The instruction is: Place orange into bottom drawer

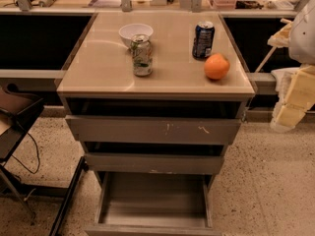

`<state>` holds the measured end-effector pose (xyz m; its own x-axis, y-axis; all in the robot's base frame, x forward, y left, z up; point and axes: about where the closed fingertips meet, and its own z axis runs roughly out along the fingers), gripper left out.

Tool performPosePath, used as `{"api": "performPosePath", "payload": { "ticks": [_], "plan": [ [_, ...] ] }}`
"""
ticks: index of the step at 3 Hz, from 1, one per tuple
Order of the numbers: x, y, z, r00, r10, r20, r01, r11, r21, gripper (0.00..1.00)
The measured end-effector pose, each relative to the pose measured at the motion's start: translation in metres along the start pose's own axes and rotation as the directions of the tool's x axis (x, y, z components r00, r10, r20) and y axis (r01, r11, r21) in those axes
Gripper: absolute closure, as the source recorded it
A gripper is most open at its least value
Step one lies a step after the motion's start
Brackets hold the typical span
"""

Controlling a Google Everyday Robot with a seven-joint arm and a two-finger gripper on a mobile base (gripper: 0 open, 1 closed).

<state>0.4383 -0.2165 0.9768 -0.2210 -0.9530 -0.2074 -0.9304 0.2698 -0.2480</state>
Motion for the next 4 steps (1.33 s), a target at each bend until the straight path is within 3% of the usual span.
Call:
{"api": "performPosePath", "payload": {
  "ticks": [1,4],
  "plan": [
    [-0.001,-0.003,0.000,1.000,-0.001,0.003,0.001,1.0000,0.008,0.00],
    [-0.013,-0.080,0.059,0.987,0.044,0.156,-0.040,0.9988,-0.027,0.00]
  ]
}}
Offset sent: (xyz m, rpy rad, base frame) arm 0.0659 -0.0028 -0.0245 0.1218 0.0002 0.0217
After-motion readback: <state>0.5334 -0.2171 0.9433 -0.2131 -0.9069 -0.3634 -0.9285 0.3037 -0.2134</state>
